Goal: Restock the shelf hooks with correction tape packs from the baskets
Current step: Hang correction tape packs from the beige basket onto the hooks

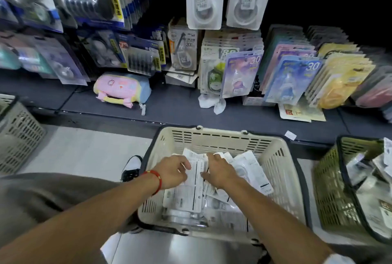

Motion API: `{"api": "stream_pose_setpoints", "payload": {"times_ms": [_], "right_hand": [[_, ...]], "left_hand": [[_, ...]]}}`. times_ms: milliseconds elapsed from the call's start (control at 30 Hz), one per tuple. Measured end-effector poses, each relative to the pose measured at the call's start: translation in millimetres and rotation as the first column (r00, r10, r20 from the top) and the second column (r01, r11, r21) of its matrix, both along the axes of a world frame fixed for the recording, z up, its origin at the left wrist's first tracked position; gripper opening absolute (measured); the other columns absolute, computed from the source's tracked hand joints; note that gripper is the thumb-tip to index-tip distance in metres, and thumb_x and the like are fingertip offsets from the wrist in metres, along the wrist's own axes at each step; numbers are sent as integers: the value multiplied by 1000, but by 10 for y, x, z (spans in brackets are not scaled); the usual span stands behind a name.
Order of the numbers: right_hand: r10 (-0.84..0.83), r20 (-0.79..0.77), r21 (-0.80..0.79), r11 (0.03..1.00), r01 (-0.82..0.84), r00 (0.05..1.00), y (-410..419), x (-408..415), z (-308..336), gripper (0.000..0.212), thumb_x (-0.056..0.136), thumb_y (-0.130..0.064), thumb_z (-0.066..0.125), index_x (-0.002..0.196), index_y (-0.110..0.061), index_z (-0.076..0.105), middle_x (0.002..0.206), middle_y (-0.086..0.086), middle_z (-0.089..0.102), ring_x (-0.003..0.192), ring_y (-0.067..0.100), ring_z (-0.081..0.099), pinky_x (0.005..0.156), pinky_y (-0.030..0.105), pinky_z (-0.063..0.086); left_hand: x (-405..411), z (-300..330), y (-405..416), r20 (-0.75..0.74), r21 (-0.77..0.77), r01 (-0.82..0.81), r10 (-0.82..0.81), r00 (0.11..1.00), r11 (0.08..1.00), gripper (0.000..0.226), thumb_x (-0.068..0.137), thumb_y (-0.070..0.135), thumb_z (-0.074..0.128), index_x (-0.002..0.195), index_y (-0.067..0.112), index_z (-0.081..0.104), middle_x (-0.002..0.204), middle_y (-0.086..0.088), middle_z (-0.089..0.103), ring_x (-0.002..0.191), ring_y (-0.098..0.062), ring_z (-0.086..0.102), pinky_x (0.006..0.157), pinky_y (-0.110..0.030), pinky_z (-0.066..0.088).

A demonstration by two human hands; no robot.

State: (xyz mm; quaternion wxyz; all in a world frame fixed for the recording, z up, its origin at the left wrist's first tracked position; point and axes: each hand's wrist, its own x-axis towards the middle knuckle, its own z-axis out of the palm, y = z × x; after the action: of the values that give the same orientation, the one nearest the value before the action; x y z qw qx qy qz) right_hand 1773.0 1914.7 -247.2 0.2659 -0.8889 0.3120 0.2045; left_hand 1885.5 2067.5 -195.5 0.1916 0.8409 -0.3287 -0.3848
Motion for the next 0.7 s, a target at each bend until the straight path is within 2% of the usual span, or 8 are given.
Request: {"api": "stream_pose_setpoints", "payload": {"times_ms": [67, 133, 233, 400, 467, 567, 633, 700], "right_hand": [[-107, 104, 69, 993, 100, 989, 129, -14, -190, 67, 100, -34, 66, 156, -15, 33, 152, 12, 45, 139, 33, 48, 110, 44, 44], [-185, 175, 146, 976, 160, 967, 194, 23, -301, 67, 100, -32, 68, 157, -18, 34, 151, 12, 44, 136, 33, 51, 109, 42, 46], [-245, 176, 223, 953, 204, 953, 204, 130, -400, 56, 102, -27, 67, 151, -17, 43, 148, 15, 41, 128, 36, 56, 107, 40, 47], [-343, 211, 302, 914, 272, 915, 107, 208, -435, 35, 102, -14, 61, 136, -20, 52, 128, 11, 65, 115, 31, 63, 98, 40, 53], [-398, 264, 308, 898, 314, 879, 30, 222, -344, 35, 100, -10, 59, 133, -22, 55, 122, 9, 68, 109, 31, 66, 93, 42, 56], [-445, 343, 332, 881, 336, 827, -123, 182, -146, 32, 96, -9, 62, 122, -27, 59, 115, -1, 68, 99, 23, 66, 80, 34, 56], [-456, 399, 328, 881, 341, 796, -220, 101, 0, 32, 94, -11, 66, 114, -35, 60, 102, -14, 65, 87, 14, 64, 68, 27, 52], [-474, 428, 358, 871, 337, 769, -288, 8, 158, 34, 91, -10, 68, 111, -37, 63, 101, -15, 65, 88, 14, 66, 74, 32, 56]], "left_hand": [[-129, -231, 171, -27, 53, -35, 36, 999, 998, 29, 92, 5, 65, 105, 30, 69, 112, 2, 67, 98, -14, 66, 75, -19, 55], [-210, -370, 277, -45, 75, -56, 60, 997, 996, 31, 92, 5, 64, 107, 31, 67, 113, 4, 64, 102, -14, 65, 87, -25, 57], [-249, -439, 301, -12, 72, -90, 91, 996, 993, 33, 93, 7, 64, 110, 35, 62, 116, 5, 63, 105, -14, 63, 96, -28, 55], [-246, -492, 252, 64, 27, -81, 79, 995, 996, 46, 92, 9, 67, 132, 31, 58, 135, 3, 60, 116, -13, 57, 96, -22, 46], [-235, -499, 234, 112, 30, -36, 33, 993, 999, 59, 92, 10, 69, 144, 30, 51, 146, 0, 55, 127, -18, 55, 104, -26, 45], [-254, -481, 211, 165, 9, 38, -39, 986, 999, 78, 92, 16, 72, 159, 33, 35, 165, 0, 37, 150, -21, 36, 123, -33, 33], [-296, -458, 199, 183, -33, 90, -83, 980, 995, 90, 92, 24, 75, 164, 38, 22, 173, 3, 19, 158, -20, 18, 126, -34, 22], [-346, -424, 172, 238, -62, 162, -143, 961, 985, 101, 91, 33, 77, 163, 47, 9, 175, 8, 3, 161, -19, 5, 129, -42, 17]]}}
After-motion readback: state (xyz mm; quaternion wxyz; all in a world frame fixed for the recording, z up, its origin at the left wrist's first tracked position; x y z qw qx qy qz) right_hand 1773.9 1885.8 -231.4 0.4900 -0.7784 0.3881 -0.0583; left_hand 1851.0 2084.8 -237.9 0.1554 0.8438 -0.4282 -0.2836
